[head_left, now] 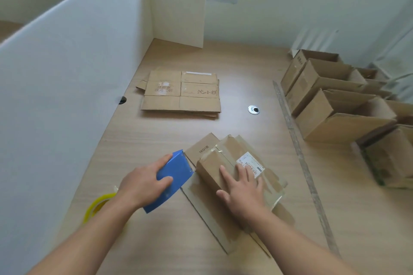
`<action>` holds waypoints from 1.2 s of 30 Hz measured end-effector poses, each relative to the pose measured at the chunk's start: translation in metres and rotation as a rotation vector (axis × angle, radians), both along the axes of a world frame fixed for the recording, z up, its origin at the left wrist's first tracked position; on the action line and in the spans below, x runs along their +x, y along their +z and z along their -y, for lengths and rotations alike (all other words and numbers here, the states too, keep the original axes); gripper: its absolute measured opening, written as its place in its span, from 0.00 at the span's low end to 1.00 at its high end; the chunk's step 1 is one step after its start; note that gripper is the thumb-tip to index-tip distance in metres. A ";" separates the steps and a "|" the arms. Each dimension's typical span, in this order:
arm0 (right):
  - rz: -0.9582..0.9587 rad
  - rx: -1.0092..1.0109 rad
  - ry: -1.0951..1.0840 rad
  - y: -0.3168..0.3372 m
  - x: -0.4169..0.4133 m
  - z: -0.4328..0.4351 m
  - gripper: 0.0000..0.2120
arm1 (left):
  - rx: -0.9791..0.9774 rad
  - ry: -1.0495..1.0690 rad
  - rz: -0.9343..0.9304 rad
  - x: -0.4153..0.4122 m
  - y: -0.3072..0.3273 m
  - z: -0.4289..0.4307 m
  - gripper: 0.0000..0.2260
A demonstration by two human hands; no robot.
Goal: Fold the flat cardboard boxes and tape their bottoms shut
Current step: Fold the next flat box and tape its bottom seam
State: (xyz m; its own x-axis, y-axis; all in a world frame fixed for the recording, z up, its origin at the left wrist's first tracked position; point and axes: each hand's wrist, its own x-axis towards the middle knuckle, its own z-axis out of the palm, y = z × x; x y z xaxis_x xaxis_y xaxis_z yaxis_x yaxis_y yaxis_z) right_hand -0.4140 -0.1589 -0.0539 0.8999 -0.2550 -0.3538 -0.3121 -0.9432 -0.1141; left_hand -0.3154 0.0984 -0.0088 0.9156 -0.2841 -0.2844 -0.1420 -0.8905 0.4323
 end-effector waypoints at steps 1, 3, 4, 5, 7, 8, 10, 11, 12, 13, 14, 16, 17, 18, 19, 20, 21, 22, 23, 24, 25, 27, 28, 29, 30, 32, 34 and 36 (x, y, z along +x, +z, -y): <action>0.005 0.017 0.001 -0.002 -0.002 0.001 0.33 | 0.004 -0.005 0.001 0.000 0.000 0.000 0.28; -0.006 0.027 0.037 -0.003 -0.003 0.006 0.32 | 0.009 -0.014 0.004 0.001 0.001 0.002 0.28; -0.020 0.017 0.074 -0.003 -0.003 0.009 0.33 | 0.009 -0.018 0.006 0.001 0.002 0.002 0.28; -0.035 0.003 0.116 -0.003 -0.003 0.012 0.34 | 0.003 -0.022 0.009 0.002 0.002 0.002 0.28; -0.063 -0.012 0.202 -0.002 -0.005 0.019 0.39 | -0.021 -0.027 0.011 0.003 0.003 0.002 0.28; -0.073 -0.004 0.234 -0.001 -0.007 0.023 0.40 | -0.028 -0.028 0.011 0.004 0.003 0.001 0.28; -0.081 0.047 0.248 0.000 -0.009 0.032 0.39 | -0.031 -0.026 0.010 0.007 0.003 0.000 0.28; -0.072 0.073 0.233 0.002 -0.010 0.035 0.37 | -0.027 -0.024 0.012 0.009 0.003 0.000 0.28; -0.050 0.084 0.210 0.005 -0.008 0.035 0.34 | -0.020 -0.022 0.015 0.010 0.003 0.000 0.28; -0.025 0.074 0.178 0.008 -0.005 0.032 0.32 | -0.013 -0.023 0.019 0.010 0.003 0.000 0.28; -0.008 0.053 0.131 0.011 0.001 0.026 0.33 | -0.010 -0.025 0.021 0.011 0.003 0.001 0.28; -0.001 0.026 -0.002 0.014 0.015 0.006 0.41 | -0.002 -0.029 0.030 0.011 0.004 0.001 0.28; -0.003 0.029 -0.065 0.012 0.020 -0.006 0.43 | 0.005 -0.032 0.038 0.012 0.004 0.000 0.28; -0.008 0.033 -0.115 0.009 0.024 -0.018 0.44 | 0.012 -0.036 0.046 0.013 0.005 -0.001 0.28; -0.015 0.032 -0.147 0.005 0.025 -0.029 0.45 | 0.019 -0.041 0.055 0.013 0.005 -0.002 0.28; -0.020 0.020 -0.159 0.000 0.024 -0.038 0.45 | 0.025 -0.046 0.061 0.013 0.005 -0.004 0.28; -0.021 0.002 -0.157 -0.005 0.023 -0.044 0.45 | 0.026 -0.050 0.066 0.013 0.004 -0.005 0.28; -0.016 -0.014 -0.153 -0.008 0.022 -0.047 0.45 | 0.026 -0.053 0.069 0.012 0.004 -0.007 0.28; -0.013 -0.019 -0.151 -0.011 0.022 -0.048 0.44 | 0.028 -0.057 0.071 0.011 0.003 -0.009 0.28; -0.013 -0.011 -0.142 -0.012 0.021 -0.047 0.43 | 0.031 -0.061 0.073 0.011 0.001 -0.011 0.28; -0.016 0.006 -0.119 -0.013 0.021 -0.046 0.42 | 0.031 -0.063 0.074 0.011 0.000 -0.013 0.28; -0.025 0.048 -0.023 -0.012 0.017 -0.040 0.41 | 0.017 -0.070 0.074 0.011 -0.003 -0.018 0.28; -0.026 0.070 0.043 -0.012 0.012 -0.036 0.41 | 0.004 -0.080 0.077 0.011 -0.003 -0.021 0.28; -0.026 0.090 0.115 -0.011 0.007 -0.032 0.41 | -0.012 -0.092 0.082 0.011 -0.004 -0.023 0.28; -0.026 0.103 0.186 -0.012 0.000 -0.027 0.41 | -0.031 -0.105 0.089 0.010 -0.004 -0.026 0.29; -0.020 0.098 0.312 -0.013 -0.012 -0.019 0.41 | -0.063 -0.130 0.110 0.009 -0.005 -0.029 0.29; 0.000 0.076 0.375 -0.015 -0.020 -0.013 0.41 | -0.084 -0.164 0.147 0.006 -0.004 -0.031 0.30; 0.047 0.065 0.352 -0.016 -0.022 -0.012 0.38 | -0.105 -0.187 0.189 0.002 -0.004 -0.033 0.30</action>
State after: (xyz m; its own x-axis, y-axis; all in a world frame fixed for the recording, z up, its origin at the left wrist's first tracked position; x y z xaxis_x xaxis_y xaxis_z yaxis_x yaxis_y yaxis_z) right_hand -0.4360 -0.1474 -0.0703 0.9444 0.0948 -0.3150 0.0373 -0.9822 -0.1841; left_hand -0.3131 0.1314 -0.0131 0.8784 -0.4722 -0.0736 -0.3869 -0.7930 0.4706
